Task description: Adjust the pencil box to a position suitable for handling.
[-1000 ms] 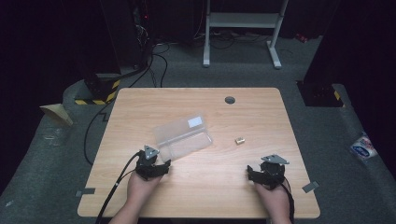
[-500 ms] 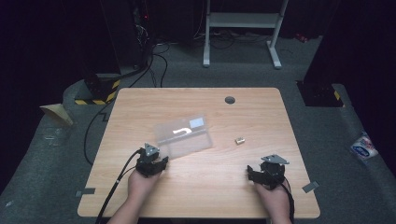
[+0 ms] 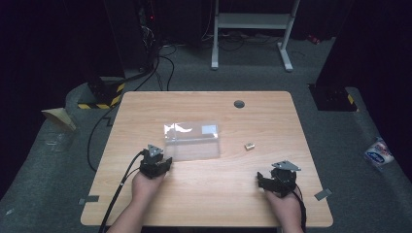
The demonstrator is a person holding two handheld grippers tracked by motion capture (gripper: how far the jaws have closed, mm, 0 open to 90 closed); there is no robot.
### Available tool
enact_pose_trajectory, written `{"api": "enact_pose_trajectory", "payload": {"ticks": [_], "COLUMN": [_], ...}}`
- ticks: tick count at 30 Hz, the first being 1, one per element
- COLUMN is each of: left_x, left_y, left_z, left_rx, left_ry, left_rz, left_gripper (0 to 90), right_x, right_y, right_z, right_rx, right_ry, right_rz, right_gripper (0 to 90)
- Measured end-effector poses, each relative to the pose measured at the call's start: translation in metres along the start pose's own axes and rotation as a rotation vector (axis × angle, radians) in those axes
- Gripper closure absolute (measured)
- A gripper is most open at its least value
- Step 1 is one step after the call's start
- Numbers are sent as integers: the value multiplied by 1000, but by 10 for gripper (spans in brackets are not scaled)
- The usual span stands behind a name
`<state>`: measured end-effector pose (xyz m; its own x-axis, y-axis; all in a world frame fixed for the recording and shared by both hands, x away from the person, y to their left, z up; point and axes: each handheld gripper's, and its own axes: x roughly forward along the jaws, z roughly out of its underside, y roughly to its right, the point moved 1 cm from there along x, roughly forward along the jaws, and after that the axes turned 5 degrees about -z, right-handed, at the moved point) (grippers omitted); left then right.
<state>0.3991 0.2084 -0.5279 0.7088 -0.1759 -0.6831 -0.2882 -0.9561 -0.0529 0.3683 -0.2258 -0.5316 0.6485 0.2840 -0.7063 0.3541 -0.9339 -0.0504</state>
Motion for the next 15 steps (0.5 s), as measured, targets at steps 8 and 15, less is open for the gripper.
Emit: {"api": "enact_pose_trajectory", "payload": {"ticks": [8, 15], "left_x": [4, 9], "left_y": [1, 3], "left_z": [-4, -9], "left_rx": [1, 4], "left_ry": [7, 22], "left_rz": [6, 18], "left_gripper": [580, 577], "right_x": [0, 0], "right_y": [0, 0], "right_z": [0, 0], "right_rx": [0, 0], "right_ry": [0, 0], "right_rz": [0, 0], "right_gripper": [131, 132]}}
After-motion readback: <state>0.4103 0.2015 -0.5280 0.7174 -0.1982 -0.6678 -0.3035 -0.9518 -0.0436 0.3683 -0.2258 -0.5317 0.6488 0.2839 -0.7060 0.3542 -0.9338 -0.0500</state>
